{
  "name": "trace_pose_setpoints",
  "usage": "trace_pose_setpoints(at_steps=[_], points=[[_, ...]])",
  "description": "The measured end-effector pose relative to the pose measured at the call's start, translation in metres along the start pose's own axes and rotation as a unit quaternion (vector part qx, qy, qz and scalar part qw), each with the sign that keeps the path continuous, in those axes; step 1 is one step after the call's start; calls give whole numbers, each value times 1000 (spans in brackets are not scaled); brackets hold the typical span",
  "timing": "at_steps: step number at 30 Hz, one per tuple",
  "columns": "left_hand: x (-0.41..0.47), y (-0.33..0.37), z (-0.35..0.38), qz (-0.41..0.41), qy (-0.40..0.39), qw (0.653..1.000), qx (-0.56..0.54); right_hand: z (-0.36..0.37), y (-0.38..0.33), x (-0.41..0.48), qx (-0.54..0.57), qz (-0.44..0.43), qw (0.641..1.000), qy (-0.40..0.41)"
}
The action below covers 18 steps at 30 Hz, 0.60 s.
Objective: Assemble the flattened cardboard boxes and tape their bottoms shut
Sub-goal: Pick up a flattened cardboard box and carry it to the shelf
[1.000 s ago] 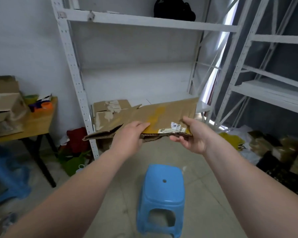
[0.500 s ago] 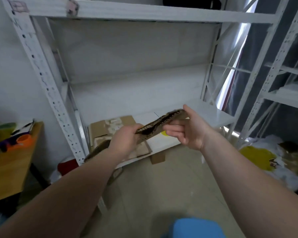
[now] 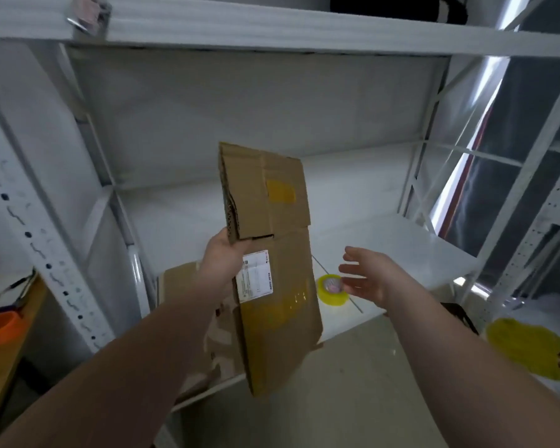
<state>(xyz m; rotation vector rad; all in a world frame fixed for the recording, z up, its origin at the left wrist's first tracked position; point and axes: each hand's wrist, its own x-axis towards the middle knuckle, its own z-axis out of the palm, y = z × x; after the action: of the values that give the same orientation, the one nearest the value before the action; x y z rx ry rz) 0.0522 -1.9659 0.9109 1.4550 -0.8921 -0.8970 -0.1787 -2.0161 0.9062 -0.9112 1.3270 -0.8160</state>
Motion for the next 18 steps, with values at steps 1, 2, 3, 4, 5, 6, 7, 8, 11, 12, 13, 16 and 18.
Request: trace_pose_setpoints(at_steps=[1,2,3,4,5,6,7,8,11,12,13,16,18], points=[[17,5,5,-19,-2,999,-43,-1,-6,16,-19,-6,1000,9],[34,11,11,-35,-3,996,-84,-3,-11,31,-38,-13,999,18],[50,17,19,-51,-2,992,-116,-6,-17,45,-62,-21,998,27],[63,23,27,-67,3,987,-143,-10,-22,57,-93,-28,994,40],[77,26,36,-84,11,983,-165,-15,-27,68,-128,-33,990,49],[89,29,44,-99,19,978,-183,-20,-30,80,-157,-36,986,52],[101,29,52,-113,24,974,-193,-25,-33,91,-178,-34,982,51],[112,29,61,-126,25,972,-195,-31,-36,99,-195,-30,979,48],[140,28,91,-157,7,968,-193,-48,-41,127,-225,-23,973,47],[148,28,101,-163,-4,967,-197,-55,-43,135,-220,-21,973,61],[158,28,113,-170,-18,965,-198,-63,-43,143,-210,-13,975,77],[187,27,145,-191,-40,958,-211,-89,-43,164,-144,9,985,91],[209,25,169,-189,-62,957,-210,-104,-45,178,-116,10,989,93]])
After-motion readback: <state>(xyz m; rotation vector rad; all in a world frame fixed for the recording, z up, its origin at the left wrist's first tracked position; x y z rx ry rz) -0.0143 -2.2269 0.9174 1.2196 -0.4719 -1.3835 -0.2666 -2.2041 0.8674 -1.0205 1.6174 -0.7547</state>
